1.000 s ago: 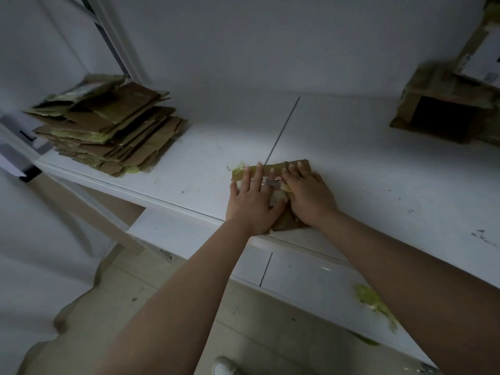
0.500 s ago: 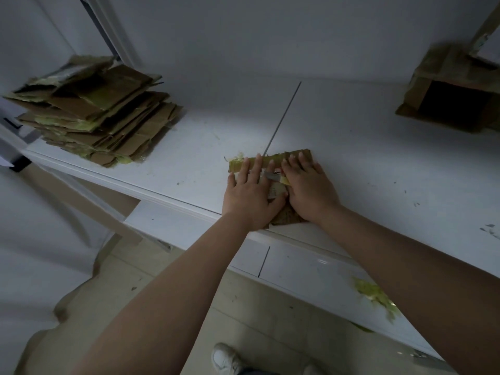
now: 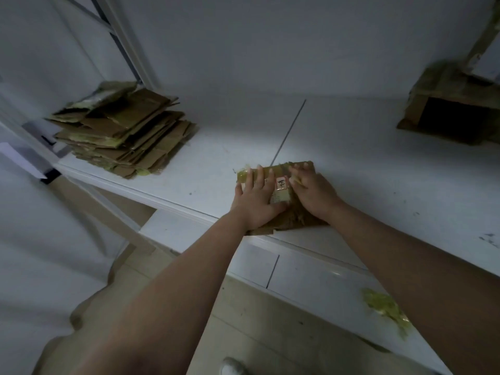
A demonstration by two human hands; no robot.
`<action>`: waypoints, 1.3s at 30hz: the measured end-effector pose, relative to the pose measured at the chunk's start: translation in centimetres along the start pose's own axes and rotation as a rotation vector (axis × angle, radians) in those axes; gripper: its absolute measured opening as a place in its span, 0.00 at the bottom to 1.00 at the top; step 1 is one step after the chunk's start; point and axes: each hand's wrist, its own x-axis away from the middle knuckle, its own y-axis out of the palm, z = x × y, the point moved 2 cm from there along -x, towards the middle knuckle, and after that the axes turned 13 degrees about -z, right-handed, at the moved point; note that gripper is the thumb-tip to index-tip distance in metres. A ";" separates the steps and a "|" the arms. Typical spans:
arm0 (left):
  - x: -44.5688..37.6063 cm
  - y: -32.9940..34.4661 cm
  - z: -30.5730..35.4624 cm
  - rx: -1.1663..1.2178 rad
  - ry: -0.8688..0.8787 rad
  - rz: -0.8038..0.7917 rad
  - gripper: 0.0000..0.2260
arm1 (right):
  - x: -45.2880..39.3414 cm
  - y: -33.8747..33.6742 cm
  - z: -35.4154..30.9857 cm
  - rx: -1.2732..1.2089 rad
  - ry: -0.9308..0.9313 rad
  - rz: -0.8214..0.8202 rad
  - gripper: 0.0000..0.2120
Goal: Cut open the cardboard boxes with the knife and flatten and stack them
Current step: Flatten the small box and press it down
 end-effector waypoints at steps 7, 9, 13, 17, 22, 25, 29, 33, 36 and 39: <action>2.1 -1.7 -0.2 0.092 -0.079 0.301 0.47 | 3.2 -3.9 0.3 -0.230 0.074 0.314 0.16; 2.8 -1.9 -0.6 0.170 -0.146 0.342 0.45 | 3.6 -3.8 1.2 -0.156 0.179 0.331 0.15; 4.4 -2.1 -0.8 0.261 -0.327 0.321 0.45 | 3.8 -2.7 1.8 -0.052 0.285 0.252 0.15; 5.0 -2.0 -0.5 0.462 -0.371 0.275 0.44 | 3.6 -2.2 1.4 -0.122 0.299 0.243 0.14; 5.0 -2.0 0.4 0.694 -0.276 0.274 0.38 | 3.1 -2.7 0.6 -0.325 0.307 0.246 0.17; 5.4 -2.8 0.2 0.807 -0.244 0.308 0.42 | 2.8 -2.8 0.0 -0.450 0.257 0.246 0.19; 6.3 -4.2 -1.5 0.736 -0.237 0.392 0.43 | 2.1 -2.7 -2.0 -0.534 0.123 0.262 0.23; 7.5 -5.8 -3.8 0.453 -0.303 0.502 0.42 | 0.4 -1.9 -5.1 -0.415 0.104 0.322 0.22; 8.0 -7.2 -6.1 0.340 -0.325 0.553 0.41 | -1.2 -1.1 -7.8 -0.326 0.108 0.325 0.20; 8.3 -9.4 -8.9 0.245 -0.319 0.603 0.41 | -3.2 -0.3 -10.4 -0.278 0.093 0.356 0.18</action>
